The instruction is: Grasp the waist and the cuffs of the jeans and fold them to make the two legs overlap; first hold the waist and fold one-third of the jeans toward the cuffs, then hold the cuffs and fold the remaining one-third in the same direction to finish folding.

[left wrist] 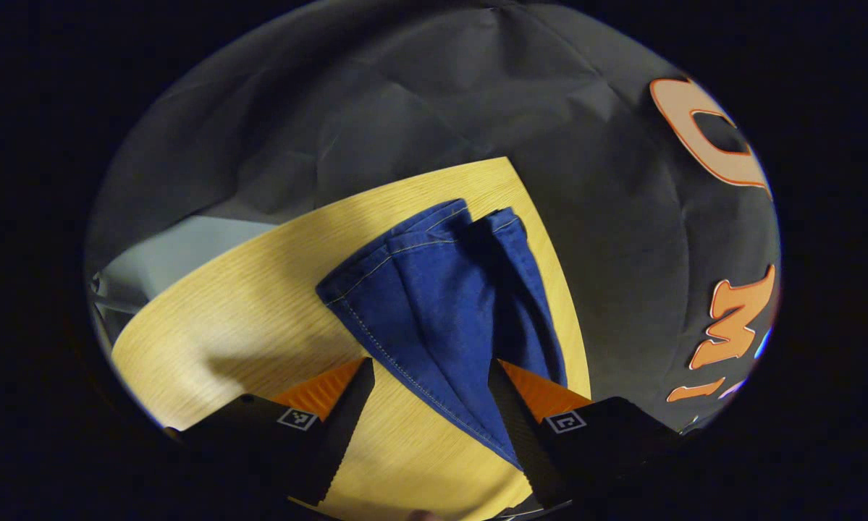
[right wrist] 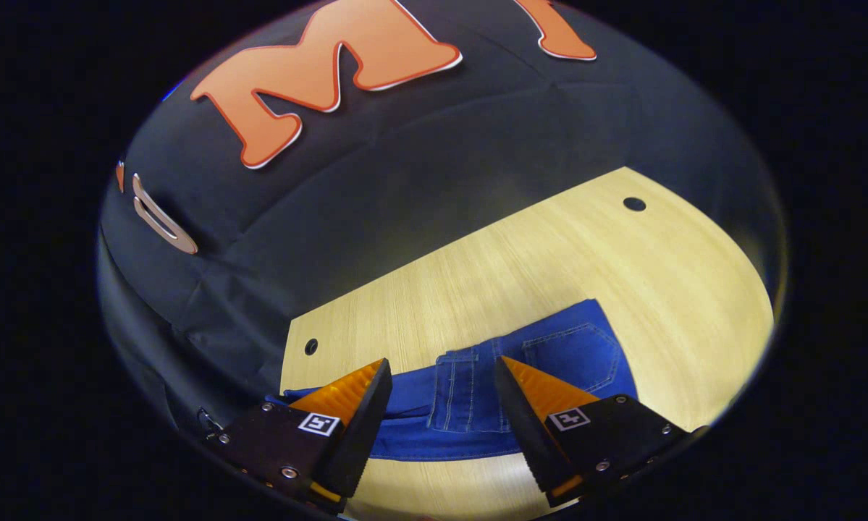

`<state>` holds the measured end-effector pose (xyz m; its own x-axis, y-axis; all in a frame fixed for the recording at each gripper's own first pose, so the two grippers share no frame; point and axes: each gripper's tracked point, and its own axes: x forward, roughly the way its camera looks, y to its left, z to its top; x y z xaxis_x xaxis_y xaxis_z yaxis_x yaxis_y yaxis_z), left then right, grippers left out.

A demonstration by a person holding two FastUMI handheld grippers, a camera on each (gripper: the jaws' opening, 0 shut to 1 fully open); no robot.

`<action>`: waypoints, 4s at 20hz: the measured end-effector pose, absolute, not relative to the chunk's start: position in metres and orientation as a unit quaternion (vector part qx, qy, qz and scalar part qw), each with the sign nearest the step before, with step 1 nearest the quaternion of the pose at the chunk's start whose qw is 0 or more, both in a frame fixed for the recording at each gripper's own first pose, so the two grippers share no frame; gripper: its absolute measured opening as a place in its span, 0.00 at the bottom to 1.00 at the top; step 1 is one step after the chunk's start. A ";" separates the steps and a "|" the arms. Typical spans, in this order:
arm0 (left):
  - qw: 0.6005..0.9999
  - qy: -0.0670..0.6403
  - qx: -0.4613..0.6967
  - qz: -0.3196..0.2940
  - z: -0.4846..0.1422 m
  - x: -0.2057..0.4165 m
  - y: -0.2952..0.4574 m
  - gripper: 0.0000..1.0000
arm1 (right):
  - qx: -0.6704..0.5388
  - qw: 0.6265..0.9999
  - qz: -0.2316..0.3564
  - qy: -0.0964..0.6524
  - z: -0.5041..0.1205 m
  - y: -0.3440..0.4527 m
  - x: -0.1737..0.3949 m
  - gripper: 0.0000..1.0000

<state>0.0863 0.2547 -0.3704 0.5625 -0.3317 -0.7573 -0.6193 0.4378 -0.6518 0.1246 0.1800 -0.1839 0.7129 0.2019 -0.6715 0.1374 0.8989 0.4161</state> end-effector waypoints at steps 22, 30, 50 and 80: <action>0.701 0.386 -0.592 0.095 -0.408 0.180 0.243 0.17 | 0.243 0.908 -0.028 0.341 -0.153 0.100 0.074 0.91; 0.710 0.376 -0.591 0.070 -0.390 0.189 0.232 0.01 | 0.261 0.900 -0.035 0.348 -0.165 0.090 0.076 0.91; 0.775 0.412 -0.469 0.093 -0.390 0.193 0.227 0.78 | 0.267 0.888 -0.013 0.375 -0.182 0.086 0.098 0.91; 0.890 0.288 -0.351 -0.051 -0.183 0.144 0.168 0.00 | 0.241 0.915 0.013 0.323 -0.158 0.035 0.096 0.96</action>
